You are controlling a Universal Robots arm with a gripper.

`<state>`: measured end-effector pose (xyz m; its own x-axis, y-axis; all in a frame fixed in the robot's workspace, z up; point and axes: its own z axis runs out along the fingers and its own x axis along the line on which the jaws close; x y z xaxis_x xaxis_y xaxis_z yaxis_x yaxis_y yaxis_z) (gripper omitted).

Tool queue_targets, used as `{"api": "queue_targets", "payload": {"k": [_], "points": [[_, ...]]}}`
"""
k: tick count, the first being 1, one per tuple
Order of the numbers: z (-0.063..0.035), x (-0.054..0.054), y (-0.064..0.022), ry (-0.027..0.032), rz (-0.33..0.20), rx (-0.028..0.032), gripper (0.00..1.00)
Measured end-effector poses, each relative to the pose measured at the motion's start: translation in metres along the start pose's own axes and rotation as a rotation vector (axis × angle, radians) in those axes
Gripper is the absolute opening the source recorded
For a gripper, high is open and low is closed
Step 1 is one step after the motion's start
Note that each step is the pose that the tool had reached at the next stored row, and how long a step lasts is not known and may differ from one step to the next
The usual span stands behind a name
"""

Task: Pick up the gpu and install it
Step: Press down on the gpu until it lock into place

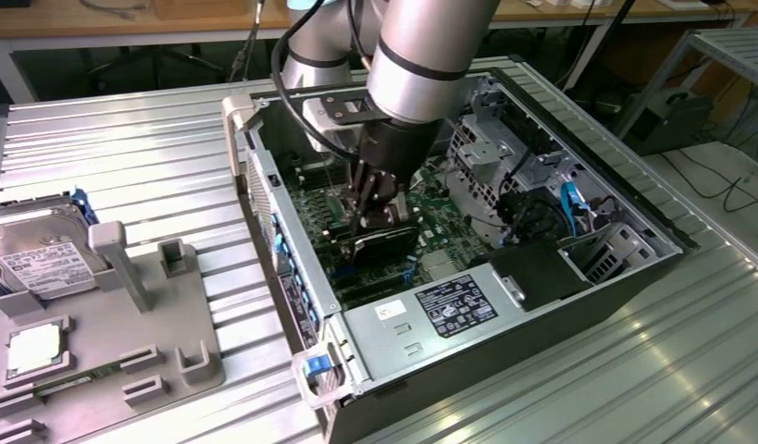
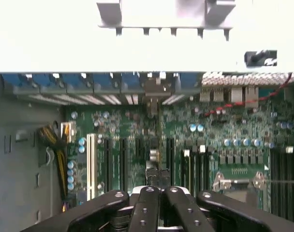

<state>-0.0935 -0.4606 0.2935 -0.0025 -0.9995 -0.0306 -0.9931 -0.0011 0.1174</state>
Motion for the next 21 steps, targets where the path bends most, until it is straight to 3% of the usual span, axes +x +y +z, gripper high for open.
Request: {"api": "queue_targets", "payload": {"k": [1,2,3,4,5,6,8,9,10,12,13,15,19,21], "points": [[0.0,0.0,0.0,0.0002,0.001,-0.0176,0.11],[0.0,0.0,0.0,0.0006,0.001,-0.0393,0.11],[0.0,0.0,-0.0002,0.0021,0.003,-0.0758,0.11],[-0.0001,0.0,-0.0005,0.0038,0.004,-0.0997,0.11],[-0.0001,0.0,-0.0008,0.0048,0.004,-0.1162,0.11],[-0.0002,0.0,-0.0016,0.007,0.005,-0.1455,0.11],[-0.0003,0.0,-0.0027,0.0088,0.007,-0.1815,0.11],[-0.0004,0.0,-0.0038,0.0095,0.008,-0.2153,0.11],[-0.0005,0.0,-0.0043,0.0099,0.008,-0.2348,0.11],[-0.0006,0.0,-0.0052,0.0098,0.01,-0.281,0.11],[-0.0007,0.0,-0.0052,0.0101,0.01,-0.2874,0.11],[-0.0005,-0.002,-0.005,0.0111,0.01,-0.2878,0.11],[0.001,-0.003,0.005,0.0113,0.01,-0.2879,0.11],[0.0013,-0.003,0.006,0.0112,0.01,-0.288,0.11]]}}
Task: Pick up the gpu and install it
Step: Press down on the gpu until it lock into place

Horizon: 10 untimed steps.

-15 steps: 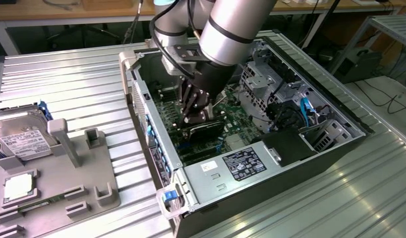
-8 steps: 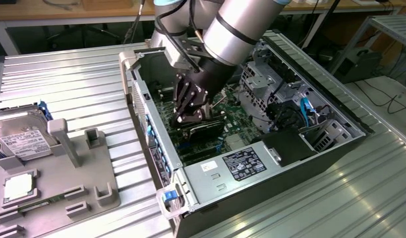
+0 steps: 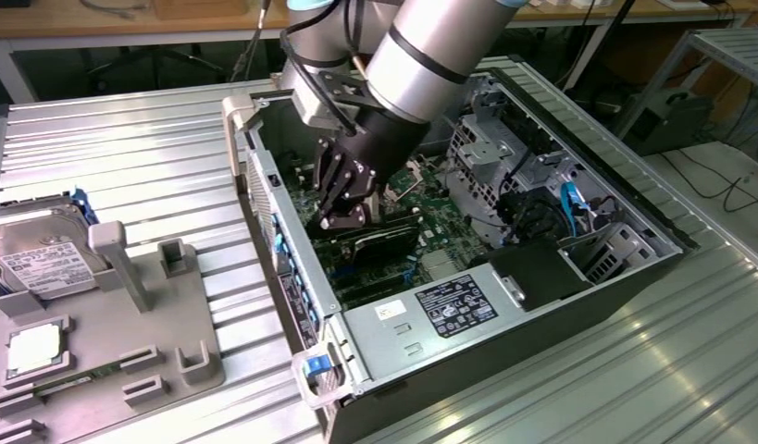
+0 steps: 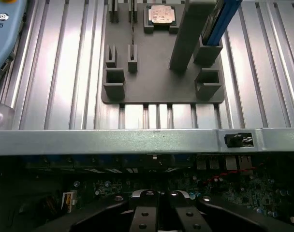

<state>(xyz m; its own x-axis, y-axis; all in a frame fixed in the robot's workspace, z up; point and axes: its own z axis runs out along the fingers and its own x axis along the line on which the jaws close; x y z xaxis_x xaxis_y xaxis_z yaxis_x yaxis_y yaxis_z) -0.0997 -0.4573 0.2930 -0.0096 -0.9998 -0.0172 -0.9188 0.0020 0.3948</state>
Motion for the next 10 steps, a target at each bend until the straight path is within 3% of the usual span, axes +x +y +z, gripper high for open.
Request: {"api": "queue_targets", "payload": {"k": [1,4,5,6,8,10], "points": [[0.0001,-0.0004,-0.0001,0.0,0.0,-0.0014,0.11],[-0.0001,-0.0024,-0.0006,0.0,0.0,-0.0147,0.11],[-0.0003,-0.0028,-0.0016,-0.0001,0.0,-0.0298,0.11],[-0.0008,-0.0028,-0.0027,0.0,0.001,-0.0379,0.11],[-0.0026,-0.0029,-0.007,0.0001,0.001,-0.0634,0.11],[-0.0035,-0.0028,-0.0097,0.0001,0.001,-0.0815,0.11]]}}
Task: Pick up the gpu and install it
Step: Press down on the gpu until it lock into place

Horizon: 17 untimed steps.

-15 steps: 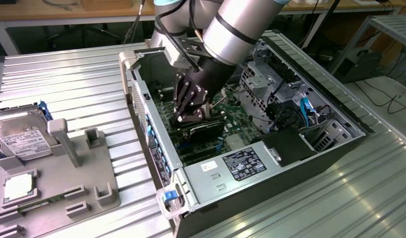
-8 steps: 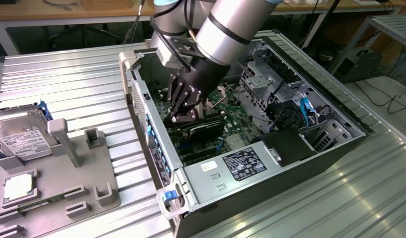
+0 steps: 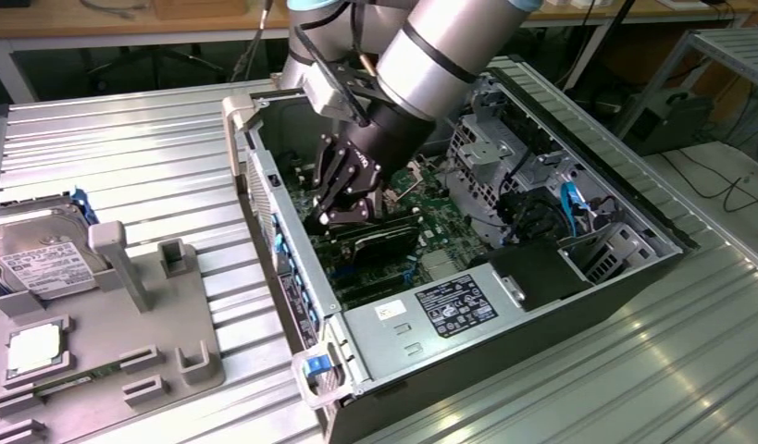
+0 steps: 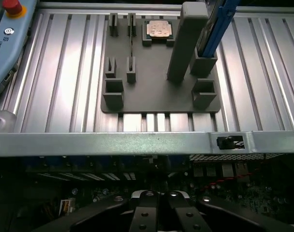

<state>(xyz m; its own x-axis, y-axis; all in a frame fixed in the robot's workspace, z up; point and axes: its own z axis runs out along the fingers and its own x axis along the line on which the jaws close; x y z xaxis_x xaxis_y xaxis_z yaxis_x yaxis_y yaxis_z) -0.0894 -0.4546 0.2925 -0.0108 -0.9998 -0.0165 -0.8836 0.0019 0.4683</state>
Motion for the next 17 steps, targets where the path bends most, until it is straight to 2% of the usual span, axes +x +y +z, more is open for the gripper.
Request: {"api": "queue_targets", "payload": {"k": [2,4,6,7,17], "points": [[0.001,0.0002,-0.0012,0.0,0.0,-0.0118,0.11],[0.0006,0.0006,-0.0052,0.0,0.001,-0.03,0.11],[-0.0004,0.001,-0.0083,0.0001,0.001,-0.0424,0.11],[-0.0006,0.001,-0.0085,0.0002,0.001,-0.0452,0.11],[0.0057,0.0016,-0.0086,0.0001,0.001,-0.0511,0.11]]}}
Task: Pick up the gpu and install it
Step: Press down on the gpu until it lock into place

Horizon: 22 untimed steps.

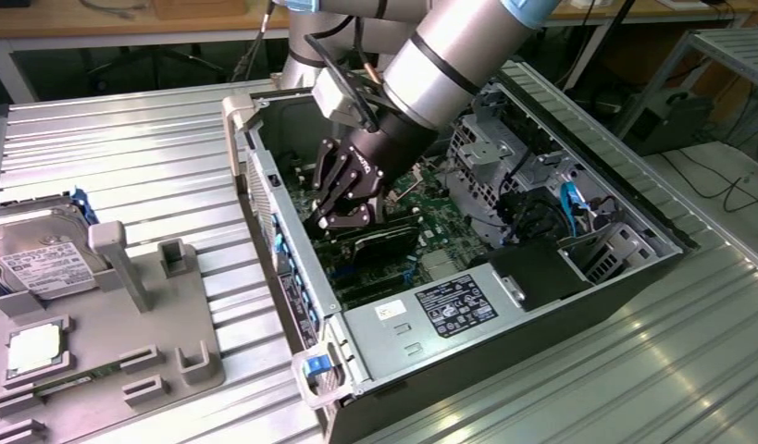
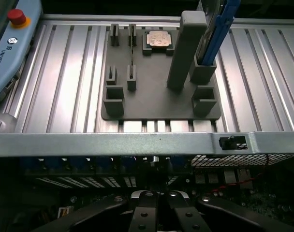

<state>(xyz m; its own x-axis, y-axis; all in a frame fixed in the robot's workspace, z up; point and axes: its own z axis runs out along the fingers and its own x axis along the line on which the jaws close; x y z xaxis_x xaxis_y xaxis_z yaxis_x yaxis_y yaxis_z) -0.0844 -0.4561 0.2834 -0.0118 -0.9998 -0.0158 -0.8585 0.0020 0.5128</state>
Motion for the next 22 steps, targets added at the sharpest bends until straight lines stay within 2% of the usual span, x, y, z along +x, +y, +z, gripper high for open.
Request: {"api": "queue_targets", "payload": {"k": [7,12,16,17,19,21,22], "points": [[0.0034,0.0001,-0.0022,0.0003,0.0,-0.0066,0.11],[0.0098,0.0002,-0.0067,-0.0012,-0.001,-0.0067,0.11],[0.0097,0.0002,-0.0071,-0.0006,0.0,-0.0054,0.11],[0.0097,0.0001,-0.0071,-0.0005,-0.001,-0.004,0.11],[0.0097,-0.0003,-0.0071,-0.0001,-0.001,0.0035,0.11],[0.0097,-0.0009,-0.0071,0.0005,-0.003,0.0148,0.11],[0.0098,-0.0012,-0.0071,0.0012,-0.004,0.0229,0.11]]}}
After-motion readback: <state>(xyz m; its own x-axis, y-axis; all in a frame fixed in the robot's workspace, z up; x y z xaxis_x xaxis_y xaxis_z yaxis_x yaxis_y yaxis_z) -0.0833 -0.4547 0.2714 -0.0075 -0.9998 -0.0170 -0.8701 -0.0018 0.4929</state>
